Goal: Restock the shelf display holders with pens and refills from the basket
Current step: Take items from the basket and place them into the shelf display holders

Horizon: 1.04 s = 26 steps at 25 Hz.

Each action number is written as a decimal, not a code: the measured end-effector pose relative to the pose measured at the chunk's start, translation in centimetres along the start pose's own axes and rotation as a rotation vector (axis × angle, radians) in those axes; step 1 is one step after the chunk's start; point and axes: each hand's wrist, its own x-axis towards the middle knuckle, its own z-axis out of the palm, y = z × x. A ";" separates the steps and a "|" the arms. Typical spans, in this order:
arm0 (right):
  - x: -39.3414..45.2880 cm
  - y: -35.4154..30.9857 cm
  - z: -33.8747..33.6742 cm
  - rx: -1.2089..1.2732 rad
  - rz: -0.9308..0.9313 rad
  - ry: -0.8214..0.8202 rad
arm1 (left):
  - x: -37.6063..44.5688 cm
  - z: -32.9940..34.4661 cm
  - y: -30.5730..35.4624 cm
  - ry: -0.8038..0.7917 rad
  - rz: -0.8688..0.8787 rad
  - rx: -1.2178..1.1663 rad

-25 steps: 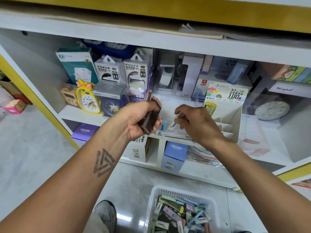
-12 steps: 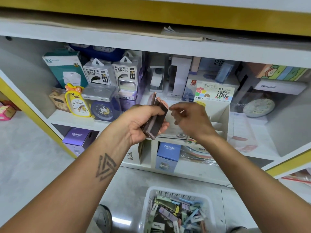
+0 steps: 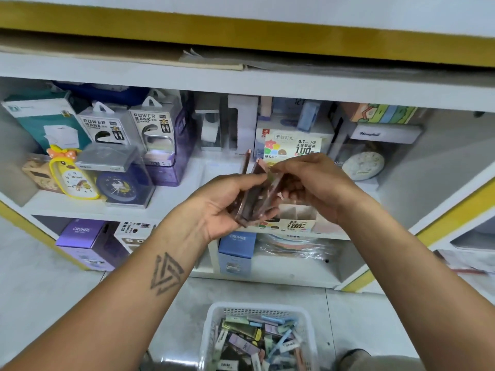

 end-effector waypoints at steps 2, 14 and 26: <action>0.2 -0.1 -1.6 0.035 -0.078 0.134 | 0.5 0.4 0.0 0.100 0.024 0.003; 1.5 2.3 -3.4 -0.864 -0.653 0.385 | 1.2 1.0 0.1 0.402 0.203 0.237; 2.4 2.7 -0.4 -1.199 -0.733 0.383 | 0.8 0.1 0.0 0.381 0.199 0.297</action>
